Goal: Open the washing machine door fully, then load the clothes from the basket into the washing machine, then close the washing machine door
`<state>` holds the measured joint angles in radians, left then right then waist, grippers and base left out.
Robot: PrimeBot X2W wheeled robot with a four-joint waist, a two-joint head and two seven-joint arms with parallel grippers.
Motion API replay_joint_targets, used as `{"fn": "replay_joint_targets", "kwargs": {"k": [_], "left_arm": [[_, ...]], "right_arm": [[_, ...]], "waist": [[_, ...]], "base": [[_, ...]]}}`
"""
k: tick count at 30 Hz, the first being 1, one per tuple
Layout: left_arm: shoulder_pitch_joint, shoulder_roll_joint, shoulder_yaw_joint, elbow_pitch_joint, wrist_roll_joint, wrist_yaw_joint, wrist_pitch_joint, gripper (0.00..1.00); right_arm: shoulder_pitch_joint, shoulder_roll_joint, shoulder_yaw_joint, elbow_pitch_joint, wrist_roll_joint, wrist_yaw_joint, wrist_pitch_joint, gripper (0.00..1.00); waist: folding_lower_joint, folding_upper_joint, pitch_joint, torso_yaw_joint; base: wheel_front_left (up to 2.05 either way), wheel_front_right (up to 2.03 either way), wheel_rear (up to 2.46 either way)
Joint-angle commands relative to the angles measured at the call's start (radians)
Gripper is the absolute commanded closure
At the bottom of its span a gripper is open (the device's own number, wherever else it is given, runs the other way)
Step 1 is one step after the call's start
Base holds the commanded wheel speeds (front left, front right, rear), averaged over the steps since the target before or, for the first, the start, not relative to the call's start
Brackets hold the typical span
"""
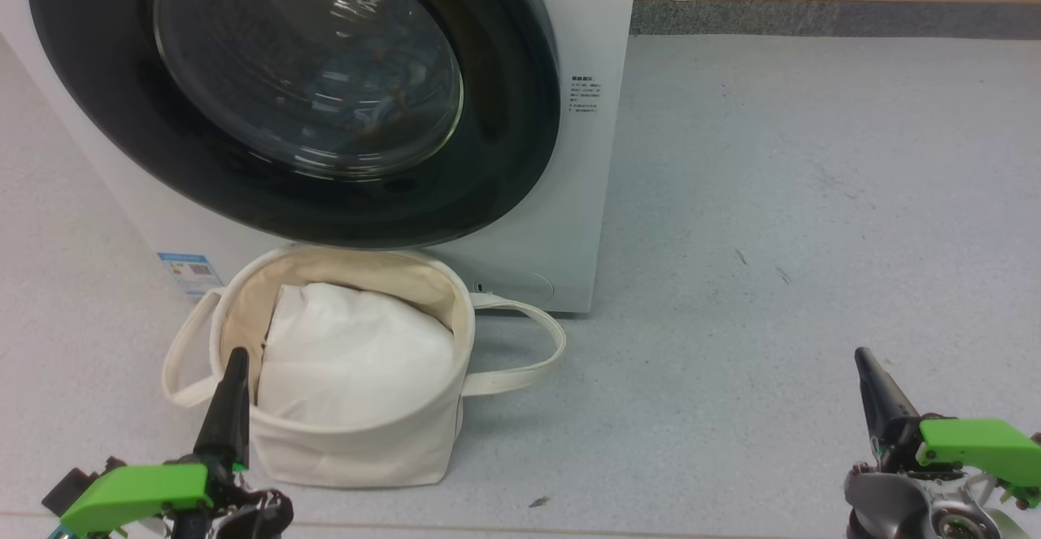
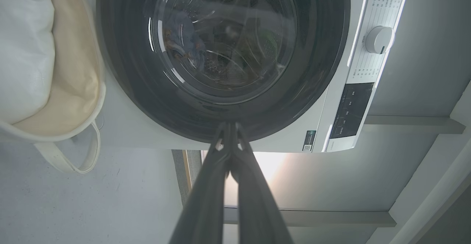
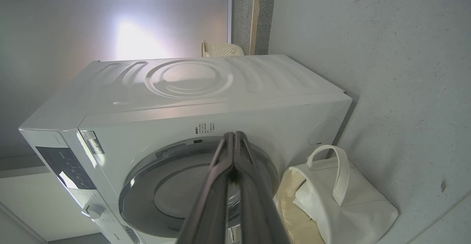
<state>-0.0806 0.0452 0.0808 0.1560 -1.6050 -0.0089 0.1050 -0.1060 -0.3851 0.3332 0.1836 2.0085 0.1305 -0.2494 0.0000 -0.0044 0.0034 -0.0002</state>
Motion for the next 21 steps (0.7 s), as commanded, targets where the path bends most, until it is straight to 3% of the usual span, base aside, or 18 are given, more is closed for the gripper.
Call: {"fn": "replay_joint_targets", "kwargs": {"k": [1, 21], "left_arm": [[-0.018, 0.005, 0.035, -0.043, -0.003, 0.001, 0.006, 1.00], [-0.018, 0.005, 0.035, -0.043, -0.004, 0.001, 0.006, 1.00]], "right_arm": [[-0.043, -0.029, 0.010, -0.036, 0.006, 0.000, -0.009, 1.00], [-0.043, -0.032, 0.012, -0.037, 0.008, 0.000, -0.011, 1.00]], "waist": [[0.0000, 0.0000, 0.000, 0.000], [0.0000, 0.0000, 0.000, 0.000]], "base": [[0.00, 0.00, 0.00], [0.00, 0.00, 0.00]]}}
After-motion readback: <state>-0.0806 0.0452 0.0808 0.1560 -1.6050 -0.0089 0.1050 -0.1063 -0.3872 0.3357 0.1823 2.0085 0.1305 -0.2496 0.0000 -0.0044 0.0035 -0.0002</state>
